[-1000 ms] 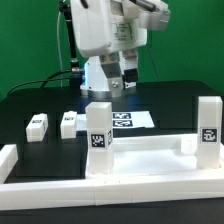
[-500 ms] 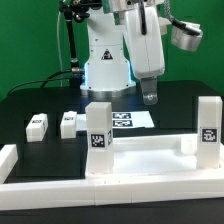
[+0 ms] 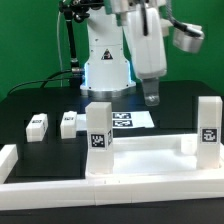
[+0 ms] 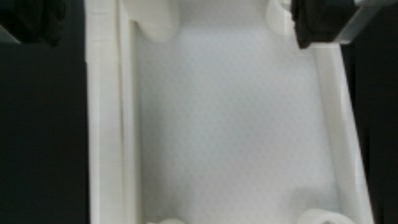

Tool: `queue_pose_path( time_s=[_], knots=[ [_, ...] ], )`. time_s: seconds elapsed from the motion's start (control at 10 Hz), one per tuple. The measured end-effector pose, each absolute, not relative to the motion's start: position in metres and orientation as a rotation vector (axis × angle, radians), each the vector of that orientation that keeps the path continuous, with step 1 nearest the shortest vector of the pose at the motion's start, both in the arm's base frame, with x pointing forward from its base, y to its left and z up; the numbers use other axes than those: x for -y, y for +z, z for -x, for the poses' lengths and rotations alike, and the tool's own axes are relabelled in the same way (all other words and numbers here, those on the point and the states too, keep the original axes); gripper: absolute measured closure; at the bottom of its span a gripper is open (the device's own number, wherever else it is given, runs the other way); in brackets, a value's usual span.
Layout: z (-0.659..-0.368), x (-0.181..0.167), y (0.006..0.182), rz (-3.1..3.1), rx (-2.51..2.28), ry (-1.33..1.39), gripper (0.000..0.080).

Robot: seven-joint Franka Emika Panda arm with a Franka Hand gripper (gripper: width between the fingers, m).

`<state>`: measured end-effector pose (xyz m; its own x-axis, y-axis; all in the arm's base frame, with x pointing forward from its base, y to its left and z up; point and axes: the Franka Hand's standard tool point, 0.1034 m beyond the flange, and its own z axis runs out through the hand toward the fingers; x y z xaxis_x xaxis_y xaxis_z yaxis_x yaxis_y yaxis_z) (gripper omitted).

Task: Assemble desk

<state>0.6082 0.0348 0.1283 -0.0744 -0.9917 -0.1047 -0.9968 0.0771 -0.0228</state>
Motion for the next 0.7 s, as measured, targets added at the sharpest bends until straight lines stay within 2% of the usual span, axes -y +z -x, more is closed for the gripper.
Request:
queue_pose_path(
  time_s=[0.1,0.2,0.4,0.7],
  knots=[
    [-0.584,-0.052,0.117,2.114,-2.227,0.126,0.0150],
    [-0.567,-0.056,0.106,2.142,-2.229,0.151,0.0150],
    [-0.539,-0.062,0.074,2.195,-2.253,0.163,0.0150],
    [-0.545,-0.061,0.077,2.190,-2.248,0.149,0.0150]
  ],
)
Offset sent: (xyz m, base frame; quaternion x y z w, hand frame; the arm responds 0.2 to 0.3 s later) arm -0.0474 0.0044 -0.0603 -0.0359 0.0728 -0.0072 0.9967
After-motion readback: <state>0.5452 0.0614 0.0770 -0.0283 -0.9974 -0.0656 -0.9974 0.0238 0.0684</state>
